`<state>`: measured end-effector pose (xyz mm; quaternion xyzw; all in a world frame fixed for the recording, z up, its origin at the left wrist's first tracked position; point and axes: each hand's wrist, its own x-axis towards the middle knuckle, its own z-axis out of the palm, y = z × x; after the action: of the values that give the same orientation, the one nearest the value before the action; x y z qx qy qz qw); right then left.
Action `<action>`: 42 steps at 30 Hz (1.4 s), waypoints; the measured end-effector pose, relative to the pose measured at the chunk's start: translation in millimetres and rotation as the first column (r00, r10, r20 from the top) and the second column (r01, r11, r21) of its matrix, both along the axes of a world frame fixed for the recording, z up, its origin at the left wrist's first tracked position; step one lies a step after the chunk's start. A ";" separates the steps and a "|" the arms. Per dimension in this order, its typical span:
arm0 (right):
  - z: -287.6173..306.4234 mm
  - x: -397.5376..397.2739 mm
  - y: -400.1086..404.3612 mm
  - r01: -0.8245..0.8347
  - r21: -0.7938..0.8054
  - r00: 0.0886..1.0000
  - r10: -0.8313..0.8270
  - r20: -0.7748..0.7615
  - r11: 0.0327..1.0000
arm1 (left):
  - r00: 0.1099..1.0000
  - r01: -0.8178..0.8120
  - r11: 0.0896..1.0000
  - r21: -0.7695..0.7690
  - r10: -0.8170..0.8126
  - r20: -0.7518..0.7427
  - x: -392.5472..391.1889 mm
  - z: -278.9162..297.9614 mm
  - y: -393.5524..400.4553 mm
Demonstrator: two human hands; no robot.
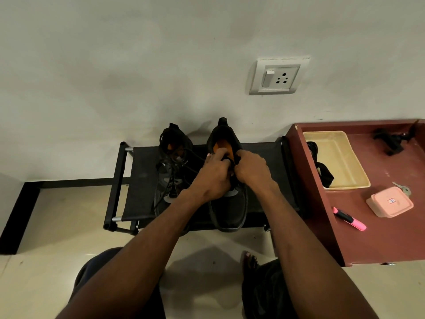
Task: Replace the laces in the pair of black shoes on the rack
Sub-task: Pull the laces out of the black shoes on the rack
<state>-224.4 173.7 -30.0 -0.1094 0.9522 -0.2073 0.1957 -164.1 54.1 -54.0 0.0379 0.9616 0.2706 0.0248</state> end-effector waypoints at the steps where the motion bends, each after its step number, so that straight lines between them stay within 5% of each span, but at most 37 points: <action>1: -0.9 -0.9 -0.4 -0.008 0.003 1.000 0.008 0.004 1.000 | 1.000 -0.030 0.998 0.057 0.030 0.003 0.9 -0.7 0.0; 6: -5.0 -3.6 1.4 0.009 0.028 1.000 -0.009 0.012 1.000 | 0.942 -0.269 0.914 0.304 0.315 -0.114 0.5 16.8 3.7; 9: -7.6 -7.0 7.0 0.034 0.029 0.999 -0.035 0.017 0.999 | 0.721 -0.472 0.725 0.502 0.645 -0.253 -2.4 35.8 -15.0; 13: -8.9 -5.4 1.9 -0.019 0.036 1.000 0.019 0.009 0.999 | 0.434 -0.738 0.520 0.431 0.854 -0.286 -4.0 33.8 -40.3; 14: -8.6 -4.4 0.7 -0.029 0.049 1.000 0.029 0.006 0.998 | 0.432 -0.765 0.524 0.375 0.849 -0.305 -3.1 31.5 -42.7; 16: -8.1 -2.9 -0.1 -0.044 0.079 0.999 0.044 0.003 0.996 | 0.581 -0.722 0.643 0.256 0.764 -0.281 -4.2 27.6 -44.0; 18: -6.7 -2.3 0.2 -0.042 0.091 0.999 0.041 0.007 0.995 | 0.759 -0.631 0.760 0.152 0.646 -0.079 -5.0 22.5 -32.8; 21: -6.1 -1.3 0.3 -0.024 0.073 1.000 0.022 0.018 0.997 | 0.865 -0.489 0.865 -0.113 0.498 0.064 -6.0 8.8 -14.4; 31: -0.9 -0.4 7.6 0.175 -0.074 0.984 -0.171 0.056 0.982 | 0.859 -0.462 0.885 -0.060 0.463 0.219 -3.6 6.7 -28.5; 39: 10.4 6.9 0.2 -0.083 -0.047 0.979 0.072 -0.193 0.995 | 0.854 -0.453 0.880 0.141 0.382 0.353 -8.3 7.4 -44.2; 42: 12.9 16.3 -9.7 -0.243 0.021 0.961 0.244 -0.128 0.970 | 0.861 -0.418 0.903 0.096 0.360 0.359 -12.9 4.7 -44.9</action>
<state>-208.1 164.0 -17.2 -0.2382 0.9428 -0.1717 0.1580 -177.0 9.1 -49.3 -0.2020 0.9042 0.3539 0.1280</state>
